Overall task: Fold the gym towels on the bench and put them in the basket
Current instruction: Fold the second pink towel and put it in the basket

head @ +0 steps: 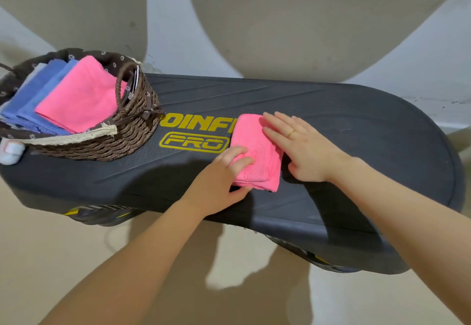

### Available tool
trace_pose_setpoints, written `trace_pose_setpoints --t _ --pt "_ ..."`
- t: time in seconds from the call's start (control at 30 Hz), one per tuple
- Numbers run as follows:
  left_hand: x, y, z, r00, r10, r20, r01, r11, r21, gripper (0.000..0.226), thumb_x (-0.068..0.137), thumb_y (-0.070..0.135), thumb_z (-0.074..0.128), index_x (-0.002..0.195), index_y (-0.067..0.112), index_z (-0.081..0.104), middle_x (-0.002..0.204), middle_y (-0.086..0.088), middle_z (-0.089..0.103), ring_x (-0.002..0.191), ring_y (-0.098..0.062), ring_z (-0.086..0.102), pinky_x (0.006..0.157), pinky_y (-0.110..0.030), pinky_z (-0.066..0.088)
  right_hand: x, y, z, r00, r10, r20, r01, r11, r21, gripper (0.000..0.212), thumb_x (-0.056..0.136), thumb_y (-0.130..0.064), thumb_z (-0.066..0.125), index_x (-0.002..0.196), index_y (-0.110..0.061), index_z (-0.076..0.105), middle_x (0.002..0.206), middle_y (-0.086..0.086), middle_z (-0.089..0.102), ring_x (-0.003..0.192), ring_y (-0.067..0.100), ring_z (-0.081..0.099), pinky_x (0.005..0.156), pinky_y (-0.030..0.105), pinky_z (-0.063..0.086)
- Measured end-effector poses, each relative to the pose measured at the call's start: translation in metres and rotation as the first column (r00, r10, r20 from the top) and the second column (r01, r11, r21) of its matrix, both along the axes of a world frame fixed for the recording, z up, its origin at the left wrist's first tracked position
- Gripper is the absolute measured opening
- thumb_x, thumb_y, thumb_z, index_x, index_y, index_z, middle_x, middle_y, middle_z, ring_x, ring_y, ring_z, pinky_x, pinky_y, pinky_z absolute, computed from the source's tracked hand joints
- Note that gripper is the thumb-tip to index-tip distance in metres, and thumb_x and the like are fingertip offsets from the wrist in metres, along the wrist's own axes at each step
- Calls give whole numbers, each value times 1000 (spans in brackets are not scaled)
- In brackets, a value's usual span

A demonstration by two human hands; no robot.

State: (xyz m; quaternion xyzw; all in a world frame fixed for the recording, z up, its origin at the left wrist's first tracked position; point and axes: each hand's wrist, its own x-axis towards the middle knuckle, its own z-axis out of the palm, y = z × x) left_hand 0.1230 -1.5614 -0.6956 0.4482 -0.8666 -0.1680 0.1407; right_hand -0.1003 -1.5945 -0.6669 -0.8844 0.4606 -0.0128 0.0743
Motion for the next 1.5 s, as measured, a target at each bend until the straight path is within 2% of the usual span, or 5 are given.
trace_pose_setpoints --t 0.17,0.37,0.63,1.1,1.5 --pt "-6 6 10 978 168 -127 -139 968 209 64 76 22 72 131 10 40 142 0 40 132 -13 37 107 -23 31 13 27 2 986 122 -116 -111 989 101 101 69 -74 20 150 -14 10 159 10 3 147 24 5 113 31 -9" --pt "-15 10 23 945 262 -193 -174 908 381 68 65 30 83 115 21 37 138 5 38 126 -4 35 99 -17 27 25 27 -4 993 71 -91 -69 997 28 69 59 -41 77 116 -5 61 128 24 57 115 39 58 95 47 47" --pt "-5 1 40 959 157 -237 -57 923 381 67 67 26 82 124 28 48 117 19 51 107 4 47 88 -15 37 26 13 24 950 -182 252 144 976 162 30 79 -38 51 86 -9 49 78 4 56 85 29 50 72 28 27" --pt "150 -23 130 643 330 -691 -83 927 365 30 84 14 63 104 34 52 99 15 61 88 10 61 72 -8 47 213 -33 108 -157 -701 696 -204 713 671 28 92 -43 46 93 -18 58 82 -2 63 74 10 63 72 25 50" --pt "285 -111 156 627 542 -560 -124 779 615 31 78 13 72 102 23 54 93 2 68 80 -12 66 66 -23 53 334 -123 143 683 -430 591 249 897 365 33 84 -1 55 116 -7 57 92 2 55 87 14 48 66 20 39"
